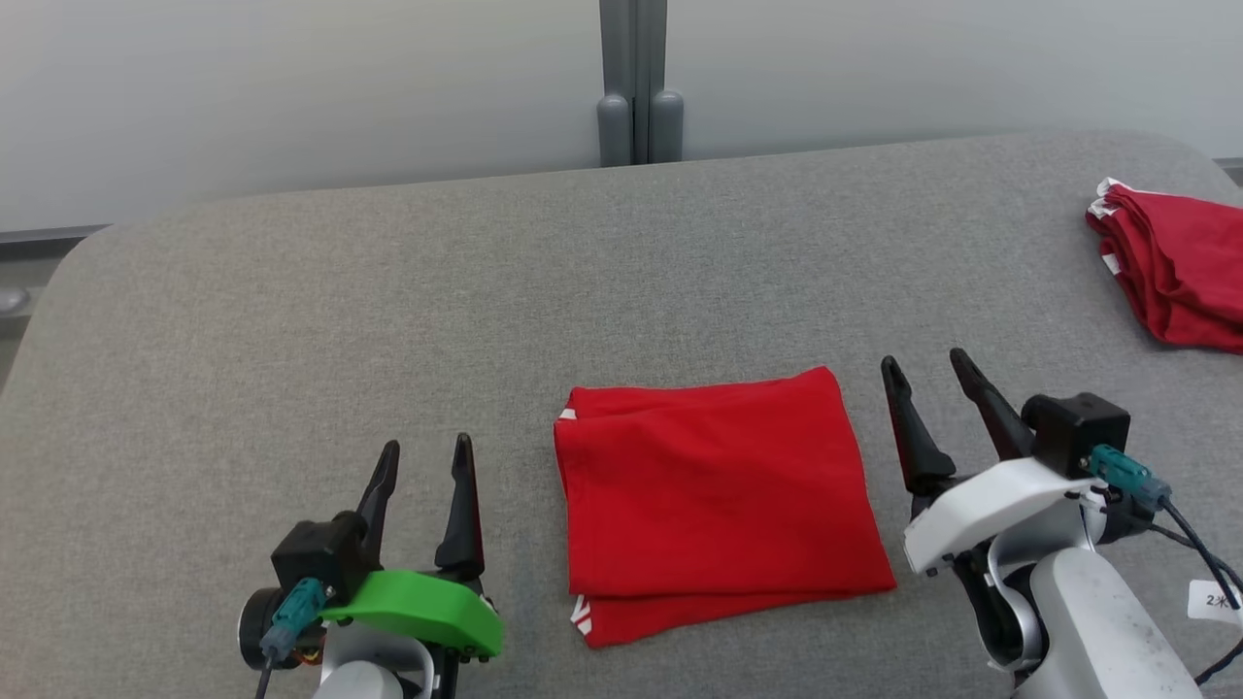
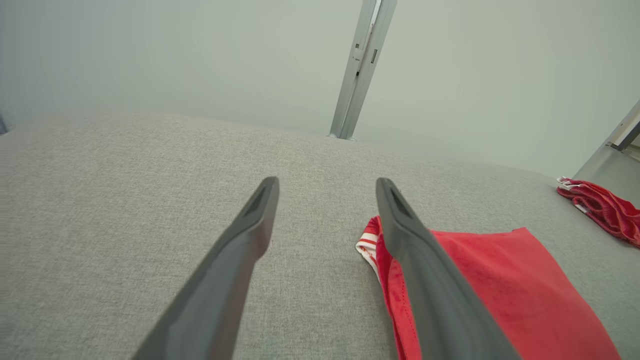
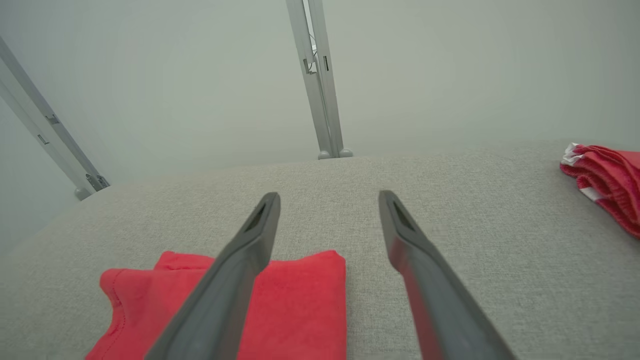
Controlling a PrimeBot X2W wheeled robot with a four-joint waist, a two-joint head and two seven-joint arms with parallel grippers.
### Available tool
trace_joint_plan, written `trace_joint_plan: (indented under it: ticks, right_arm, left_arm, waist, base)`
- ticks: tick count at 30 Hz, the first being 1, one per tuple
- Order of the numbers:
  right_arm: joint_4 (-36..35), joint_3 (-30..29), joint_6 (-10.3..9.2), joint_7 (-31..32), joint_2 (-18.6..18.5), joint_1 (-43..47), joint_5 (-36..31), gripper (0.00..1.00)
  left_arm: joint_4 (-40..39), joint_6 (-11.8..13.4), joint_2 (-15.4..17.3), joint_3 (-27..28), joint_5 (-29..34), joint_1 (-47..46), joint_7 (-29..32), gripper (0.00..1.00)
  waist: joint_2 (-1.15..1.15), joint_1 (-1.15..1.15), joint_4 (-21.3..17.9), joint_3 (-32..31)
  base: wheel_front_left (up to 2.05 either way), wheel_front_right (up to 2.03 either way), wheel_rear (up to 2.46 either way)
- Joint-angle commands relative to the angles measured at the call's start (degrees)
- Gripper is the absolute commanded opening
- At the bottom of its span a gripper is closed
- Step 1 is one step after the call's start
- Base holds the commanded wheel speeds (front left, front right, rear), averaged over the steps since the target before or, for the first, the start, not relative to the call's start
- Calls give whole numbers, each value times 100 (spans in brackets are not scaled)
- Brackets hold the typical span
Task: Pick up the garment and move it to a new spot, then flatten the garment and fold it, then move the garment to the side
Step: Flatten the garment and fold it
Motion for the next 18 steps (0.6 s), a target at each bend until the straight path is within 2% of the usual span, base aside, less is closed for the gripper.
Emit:
trace_joint_plan:
  ticks: [1,11,18]
  right_arm:
    - [-59,-77,-2,-57,1,111,-81,100]
    - [-288,-406,-2,-99,272,587,-462,100]
    - [-327,-396,-2,-16,366,665,-530,100]
  left_arm:
    - [-33,-20,-8,72,85,117,0,100]
    - [-154,-59,-113,351,427,464,0,100]
    - [-181,-108,-151,448,534,516,0,100]
  waist:
    - [0,0,-20,-40]
    - [0,0,-44,-104]
    - [0,0,-41,-119]
  base:
    - [0,0,0]
    - [0,0,0]
    - [0,0,0]
